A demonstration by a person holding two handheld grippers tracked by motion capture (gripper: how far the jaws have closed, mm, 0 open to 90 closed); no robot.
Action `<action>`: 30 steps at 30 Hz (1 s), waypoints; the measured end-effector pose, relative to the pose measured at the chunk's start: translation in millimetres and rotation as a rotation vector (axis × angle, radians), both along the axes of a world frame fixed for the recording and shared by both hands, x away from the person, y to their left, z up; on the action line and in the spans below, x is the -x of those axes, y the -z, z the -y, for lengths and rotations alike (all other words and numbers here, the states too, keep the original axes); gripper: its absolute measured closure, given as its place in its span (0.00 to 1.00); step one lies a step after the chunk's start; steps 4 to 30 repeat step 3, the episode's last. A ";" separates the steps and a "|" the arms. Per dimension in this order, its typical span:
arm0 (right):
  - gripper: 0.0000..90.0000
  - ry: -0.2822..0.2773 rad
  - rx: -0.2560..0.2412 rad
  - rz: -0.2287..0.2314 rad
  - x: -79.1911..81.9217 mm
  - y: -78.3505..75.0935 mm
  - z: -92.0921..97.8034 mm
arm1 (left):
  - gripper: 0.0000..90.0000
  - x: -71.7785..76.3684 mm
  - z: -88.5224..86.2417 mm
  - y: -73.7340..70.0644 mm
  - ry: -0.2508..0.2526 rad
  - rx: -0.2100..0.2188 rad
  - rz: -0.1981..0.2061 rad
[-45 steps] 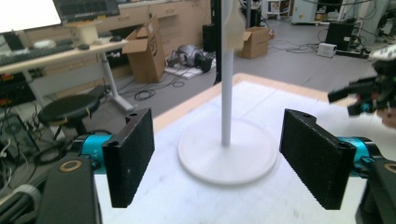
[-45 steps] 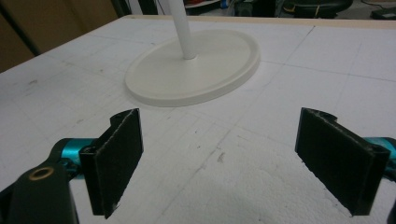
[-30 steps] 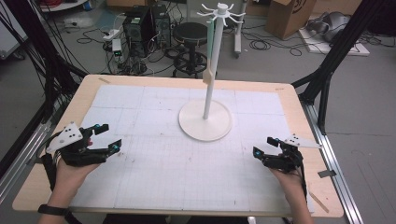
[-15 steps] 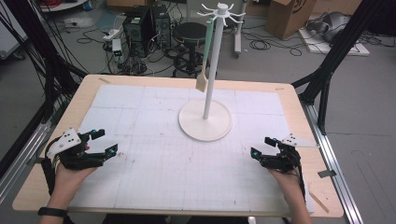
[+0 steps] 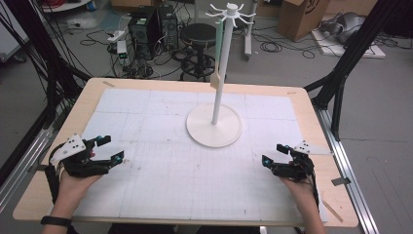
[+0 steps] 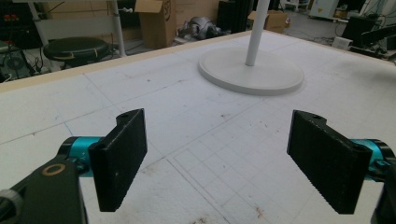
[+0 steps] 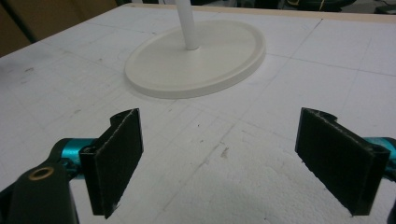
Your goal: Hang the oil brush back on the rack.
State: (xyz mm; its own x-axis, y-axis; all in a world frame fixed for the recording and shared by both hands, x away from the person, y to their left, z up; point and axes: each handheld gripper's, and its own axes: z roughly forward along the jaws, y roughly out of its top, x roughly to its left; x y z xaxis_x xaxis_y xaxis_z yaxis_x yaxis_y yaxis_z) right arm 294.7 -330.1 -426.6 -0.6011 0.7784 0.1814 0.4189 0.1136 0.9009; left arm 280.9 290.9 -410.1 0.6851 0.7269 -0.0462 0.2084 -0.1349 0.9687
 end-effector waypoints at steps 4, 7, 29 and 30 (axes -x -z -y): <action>0.16 0.001 -0.002 -0.001 -0.6 0.2 -0.3 | 0.23 -0.5 -0.5 0.2 -0.004 0.004 0.001; 0.16 0.001 -0.002 -0.001 -0.6 0.2 -0.3 | 0.23 -0.5 -0.5 0.2 -0.004 0.004 0.001; 0.16 0.001 -0.002 -0.001 -0.6 0.2 -0.3 | 0.23 -0.5 -0.5 0.2 -0.004 0.004 0.001; 0.16 0.001 -0.002 -0.001 -0.6 0.2 -0.3 | 0.23 -0.5 -0.5 0.2 -0.004 0.004 0.001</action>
